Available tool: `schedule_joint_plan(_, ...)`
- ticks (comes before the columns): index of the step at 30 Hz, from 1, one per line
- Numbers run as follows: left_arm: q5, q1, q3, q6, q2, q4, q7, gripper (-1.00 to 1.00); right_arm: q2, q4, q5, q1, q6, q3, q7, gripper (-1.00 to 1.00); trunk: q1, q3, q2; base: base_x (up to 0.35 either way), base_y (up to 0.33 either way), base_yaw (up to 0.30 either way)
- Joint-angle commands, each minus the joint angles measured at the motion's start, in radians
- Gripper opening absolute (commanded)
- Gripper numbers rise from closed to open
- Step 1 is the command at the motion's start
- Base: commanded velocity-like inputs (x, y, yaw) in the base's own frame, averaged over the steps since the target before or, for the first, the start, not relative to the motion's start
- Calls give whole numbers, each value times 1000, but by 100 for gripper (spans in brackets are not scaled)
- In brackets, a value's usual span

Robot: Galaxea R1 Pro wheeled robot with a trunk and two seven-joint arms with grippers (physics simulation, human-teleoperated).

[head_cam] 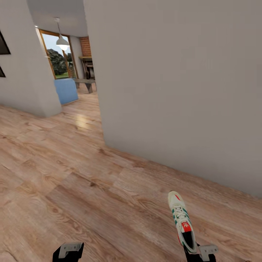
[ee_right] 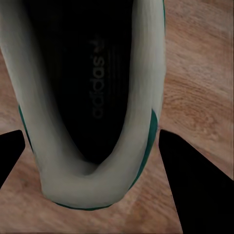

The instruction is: Pick up the two gym shoes and the two sandals from the corridor floor and place them onto the hallstand (shoe rack) in the corridor, making sure they are on the rack and not on the floor. Arrange them so the two gym shoes are next to each other and the two sandals are next to each other.

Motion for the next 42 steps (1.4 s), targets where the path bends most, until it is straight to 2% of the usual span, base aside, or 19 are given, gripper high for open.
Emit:
schedule_joint_plan(1, -1, 0, 7, -2, -1, 0, -9, 100, 1, 1, 3, -1, -3, -9, 9, -100, 0, -1, 0, 84, 87, -300)
schedule_joint_plan(11, 1, 0, 7, -2, -1, 0, -9, 100, 1, 0, 3, -1, -3, -9, 9, -100, 0, -1, 0, 153, 174, -300)
schedule_joint_plan(42, 3, 0, 7, -2, -1, 1, -9, 100, 1, 0, 3, -1, -3, -9, 9, -100, 0, -1, 0, 4, 4, -300)
